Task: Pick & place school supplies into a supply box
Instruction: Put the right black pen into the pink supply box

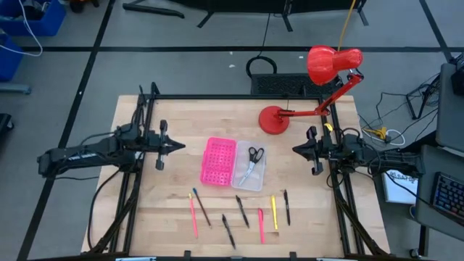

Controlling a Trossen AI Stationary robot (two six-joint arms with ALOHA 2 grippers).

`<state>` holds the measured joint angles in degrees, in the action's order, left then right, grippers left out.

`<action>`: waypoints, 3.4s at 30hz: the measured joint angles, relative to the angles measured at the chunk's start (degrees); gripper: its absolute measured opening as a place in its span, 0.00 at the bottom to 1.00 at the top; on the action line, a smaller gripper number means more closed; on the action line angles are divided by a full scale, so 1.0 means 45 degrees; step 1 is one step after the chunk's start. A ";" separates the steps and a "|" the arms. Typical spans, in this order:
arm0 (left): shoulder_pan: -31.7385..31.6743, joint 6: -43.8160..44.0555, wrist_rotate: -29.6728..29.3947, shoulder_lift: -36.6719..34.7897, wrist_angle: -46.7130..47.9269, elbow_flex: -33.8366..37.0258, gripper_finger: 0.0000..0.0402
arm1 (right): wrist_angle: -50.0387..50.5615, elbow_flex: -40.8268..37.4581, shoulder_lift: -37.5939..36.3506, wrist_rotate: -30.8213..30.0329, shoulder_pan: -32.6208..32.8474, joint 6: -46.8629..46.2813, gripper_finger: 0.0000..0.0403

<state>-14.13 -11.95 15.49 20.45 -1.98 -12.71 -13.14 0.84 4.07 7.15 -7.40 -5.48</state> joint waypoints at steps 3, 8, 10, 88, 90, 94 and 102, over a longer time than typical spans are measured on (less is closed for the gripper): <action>0.0000 -0.0145 0.0000 0.0034 -0.0901 0.0820 0.00 | 0.0105 0.0334 0.0112 -0.0833 0.0005 -0.0209 0.00; 0.0000 0.0532 -0.0619 0.0024 -0.2282 0.1875 0.03 | 0.2040 0.2065 0.1675 -0.1705 0.0585 -0.0629 0.00; 0.0000 0.0671 -0.1101 0.0024 -0.2626 0.2316 0.04 | 0.3187 0.3251 0.2684 -0.2659 0.1138 -0.1020 0.00; 0.0000 0.2691 -0.2463 0.0034 -0.2276 0.2667 0.12 | 1.1816 1.2060 2.2311 -0.0651 0.9478 -2.3958 0.18; 0.0000 0.2760 -0.2463 0.0034 -0.2277 0.2667 0.12 | 1.1750 1.2060 2.2311 -0.0564 0.9393 -2.3738 0.09; 0.0000 0.2787 -0.2463 0.0034 -0.2277 0.2667 0.12 | 1.1804 1.2060 2.2310 -0.0450 0.9269 -2.3192 0.05; 0.0000 0.2763 -0.2463 0.0034 -0.2276 0.2667 0.12 | 1.2074 1.1927 2.0400 -0.1495 0.9180 -2.3163 0.05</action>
<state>-14.13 0.49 4.40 20.60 -12.22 -0.71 41.20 54.51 95.87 0.42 33.91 -109.71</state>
